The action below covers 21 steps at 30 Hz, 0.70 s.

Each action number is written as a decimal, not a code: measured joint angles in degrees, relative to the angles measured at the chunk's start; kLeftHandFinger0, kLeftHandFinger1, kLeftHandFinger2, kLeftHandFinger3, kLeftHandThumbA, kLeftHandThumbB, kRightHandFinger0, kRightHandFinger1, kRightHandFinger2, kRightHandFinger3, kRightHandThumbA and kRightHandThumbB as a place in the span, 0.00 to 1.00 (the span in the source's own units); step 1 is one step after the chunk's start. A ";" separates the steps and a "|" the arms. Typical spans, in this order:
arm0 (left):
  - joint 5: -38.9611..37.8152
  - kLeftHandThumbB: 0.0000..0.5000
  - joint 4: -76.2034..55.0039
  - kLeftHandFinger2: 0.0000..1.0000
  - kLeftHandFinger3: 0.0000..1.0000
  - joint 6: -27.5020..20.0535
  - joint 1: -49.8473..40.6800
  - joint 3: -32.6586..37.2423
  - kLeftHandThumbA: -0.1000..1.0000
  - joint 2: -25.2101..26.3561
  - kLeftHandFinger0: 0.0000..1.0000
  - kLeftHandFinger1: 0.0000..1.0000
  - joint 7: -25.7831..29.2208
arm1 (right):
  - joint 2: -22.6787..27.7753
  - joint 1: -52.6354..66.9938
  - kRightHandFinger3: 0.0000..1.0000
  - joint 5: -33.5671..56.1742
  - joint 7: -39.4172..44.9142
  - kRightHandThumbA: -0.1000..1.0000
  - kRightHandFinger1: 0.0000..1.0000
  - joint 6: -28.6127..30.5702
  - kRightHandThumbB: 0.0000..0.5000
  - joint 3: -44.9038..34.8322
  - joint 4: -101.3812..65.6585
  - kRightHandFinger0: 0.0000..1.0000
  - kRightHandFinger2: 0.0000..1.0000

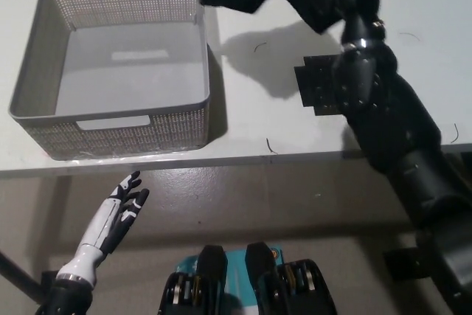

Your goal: Use the right hand to pick up a t shirt on the right hand side and place it into a contianer on the left side

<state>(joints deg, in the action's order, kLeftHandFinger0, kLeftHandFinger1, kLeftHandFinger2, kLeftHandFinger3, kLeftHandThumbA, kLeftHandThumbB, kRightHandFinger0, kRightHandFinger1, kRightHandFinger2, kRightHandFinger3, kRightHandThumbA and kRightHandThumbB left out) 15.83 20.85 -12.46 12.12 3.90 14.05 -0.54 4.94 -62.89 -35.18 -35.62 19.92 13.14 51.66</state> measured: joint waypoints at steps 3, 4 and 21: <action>0.95 0.79 0.00 0.98 1.00 0.02 -0.02 0.79 1.00 0.02 0.82 0.89 0.03 | -1.46 -2.20 0.79 -0.17 0.08 0.00 0.54 0.27 0.30 1.76 2.16 0.52 0.71; 1.24 0.79 -0.03 0.98 1.00 0.04 -0.01 1.09 1.00 0.00 0.82 0.89 0.03 | -2.21 -3.19 0.80 -0.21 0.21 0.00 0.54 0.31 0.29 2.47 3.41 0.53 0.71; 3.96 0.63 -1.22 1.00 1.00 0.78 0.80 4.74 1.00 -2.01 0.87 0.90 0.18 | -15.81 -13.49 0.76 0.01 3.65 0.00 0.54 0.57 0.32 7.20 18.31 0.43 0.73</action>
<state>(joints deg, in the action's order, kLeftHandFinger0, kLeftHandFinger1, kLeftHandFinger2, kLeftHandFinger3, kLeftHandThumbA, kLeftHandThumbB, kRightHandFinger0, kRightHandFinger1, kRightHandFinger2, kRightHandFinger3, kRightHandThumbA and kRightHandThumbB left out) 19.79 19.63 -11.68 12.92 8.64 12.04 -0.35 -10.87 -76.38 -35.17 -31.97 20.49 20.34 69.97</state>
